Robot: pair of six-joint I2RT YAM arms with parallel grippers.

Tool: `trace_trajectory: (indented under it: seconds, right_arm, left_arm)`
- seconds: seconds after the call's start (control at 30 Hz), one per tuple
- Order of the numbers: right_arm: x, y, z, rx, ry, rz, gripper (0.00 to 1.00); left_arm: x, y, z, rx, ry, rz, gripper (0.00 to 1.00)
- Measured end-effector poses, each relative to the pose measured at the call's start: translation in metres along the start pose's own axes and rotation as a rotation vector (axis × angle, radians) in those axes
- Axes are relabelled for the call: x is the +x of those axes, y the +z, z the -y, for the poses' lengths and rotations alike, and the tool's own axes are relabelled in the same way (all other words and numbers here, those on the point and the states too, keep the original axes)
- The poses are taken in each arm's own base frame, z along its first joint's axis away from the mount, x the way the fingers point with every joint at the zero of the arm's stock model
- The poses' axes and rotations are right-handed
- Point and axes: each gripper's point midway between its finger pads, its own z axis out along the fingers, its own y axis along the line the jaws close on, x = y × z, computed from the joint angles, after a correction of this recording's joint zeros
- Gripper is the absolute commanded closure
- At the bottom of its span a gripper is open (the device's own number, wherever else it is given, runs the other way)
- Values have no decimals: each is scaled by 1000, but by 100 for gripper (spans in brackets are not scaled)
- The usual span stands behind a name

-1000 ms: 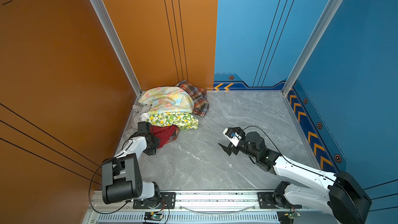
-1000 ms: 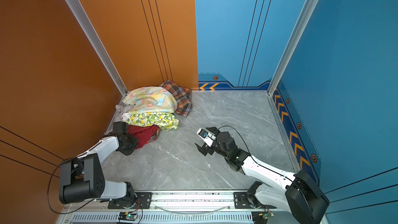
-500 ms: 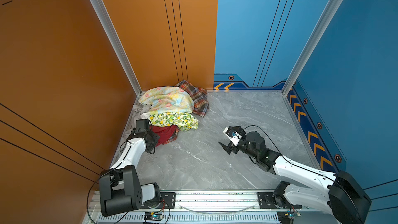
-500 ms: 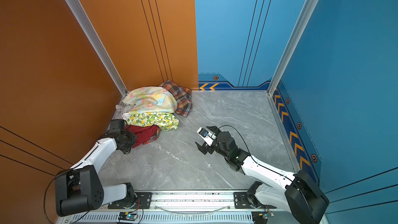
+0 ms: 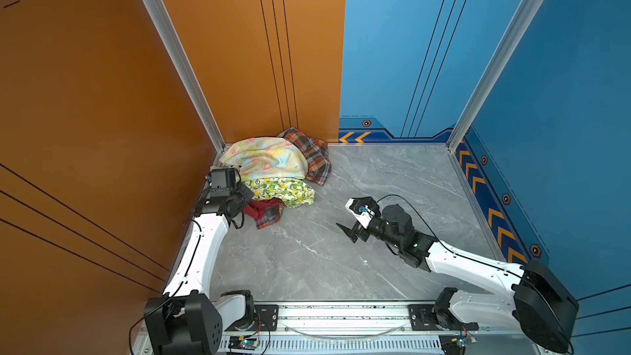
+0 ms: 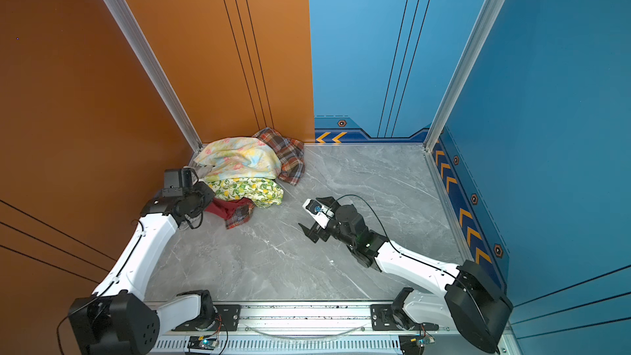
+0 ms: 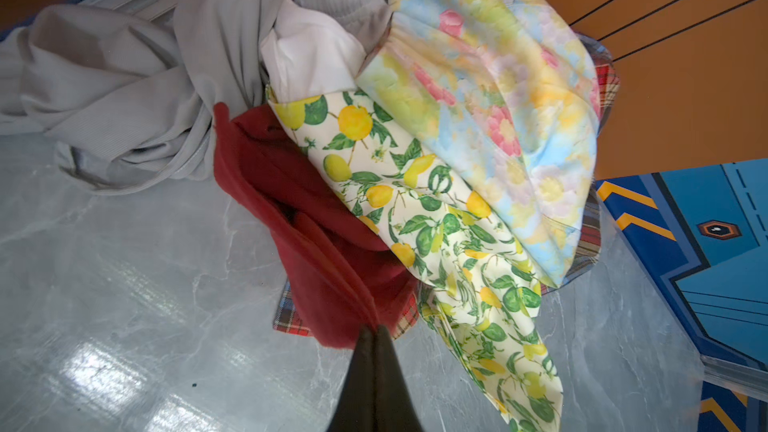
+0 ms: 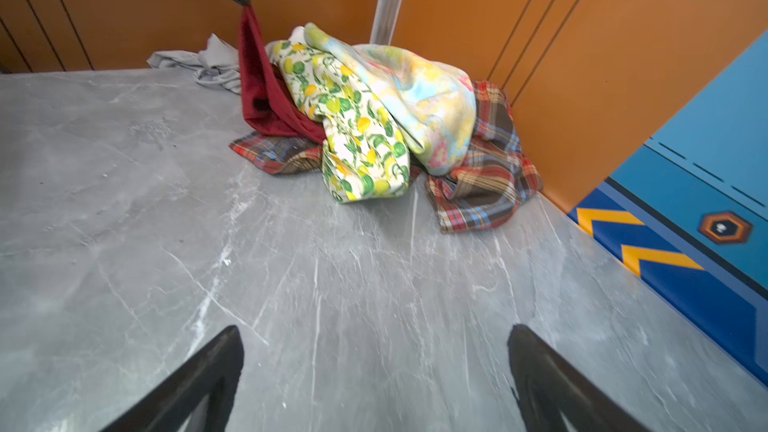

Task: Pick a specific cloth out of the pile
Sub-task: 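Grasp and lift the red cloth with the left gripper while the right approaches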

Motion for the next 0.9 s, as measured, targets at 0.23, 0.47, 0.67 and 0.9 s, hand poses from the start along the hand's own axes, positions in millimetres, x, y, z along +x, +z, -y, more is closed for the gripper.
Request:
trace_trajectory:
  seconds: [0.23, 0.47, 0.67, 0.9]
  right_arm:
    - [-39, 72, -54, -132, 27, 86, 3]
    - [-52, 148, -80, -165, 100, 134, 6]
    - [-40, 177, -93, -176, 113, 113, 6]
    - [-30, 185, -102, -172, 130, 107, 5]
  left_arm:
    - [-16, -25, 26, 79, 43, 59, 100]
    - [-27, -40, 36, 117, 62, 100, 100]
    - [-15, -25, 17, 71, 61, 63, 100]
    - [17, 12, -28, -58, 45, -54, 43]
